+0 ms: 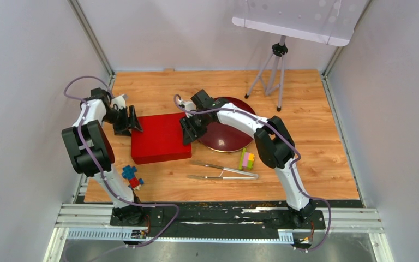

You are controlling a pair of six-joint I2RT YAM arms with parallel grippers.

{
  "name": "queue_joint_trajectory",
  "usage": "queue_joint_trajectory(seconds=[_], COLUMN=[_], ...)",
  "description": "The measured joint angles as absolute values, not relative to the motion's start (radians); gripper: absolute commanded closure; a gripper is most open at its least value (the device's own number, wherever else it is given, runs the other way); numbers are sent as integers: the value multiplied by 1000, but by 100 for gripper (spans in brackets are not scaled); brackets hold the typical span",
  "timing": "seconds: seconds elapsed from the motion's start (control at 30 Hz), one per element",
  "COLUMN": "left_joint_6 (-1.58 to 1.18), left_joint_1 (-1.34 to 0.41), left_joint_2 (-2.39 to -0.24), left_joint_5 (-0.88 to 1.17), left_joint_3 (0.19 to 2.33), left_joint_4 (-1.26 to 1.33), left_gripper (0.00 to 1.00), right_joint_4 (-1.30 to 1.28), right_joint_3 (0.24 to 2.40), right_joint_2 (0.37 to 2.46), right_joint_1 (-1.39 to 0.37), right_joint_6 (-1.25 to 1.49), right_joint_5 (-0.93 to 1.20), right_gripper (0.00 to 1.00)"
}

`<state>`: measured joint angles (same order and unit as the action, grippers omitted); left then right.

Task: Pack the chocolate

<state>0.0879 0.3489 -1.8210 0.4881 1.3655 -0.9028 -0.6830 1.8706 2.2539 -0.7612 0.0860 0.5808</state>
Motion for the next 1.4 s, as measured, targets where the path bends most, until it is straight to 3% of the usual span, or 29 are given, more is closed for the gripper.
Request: queue_joint_trajectory(seconds=[0.87, 1.0, 1.17, 1.4], left_joint_6=[71, 80, 178, 247], left_joint_1=[508, 509, 506, 476], left_joint_2=[-1807, -1786, -1788, -1787], left_joint_5=[587, 622, 710, 767], left_joint_3=[1274, 1237, 1200, 1157], left_joint_4=[-924, -905, -934, -885], left_gripper=[36, 32, 27, 26], right_joint_4=[-641, -649, -689, -773], right_joint_3=[1847, 1866, 1909, 1938], right_joint_2=[2237, 2239, 2264, 2279], right_joint_1=[-819, -829, -842, -831], right_joint_6=[76, 44, -9, -45], right_joint_5=[489, 488, 504, 532], right_gripper=[48, 37, 30, 34])
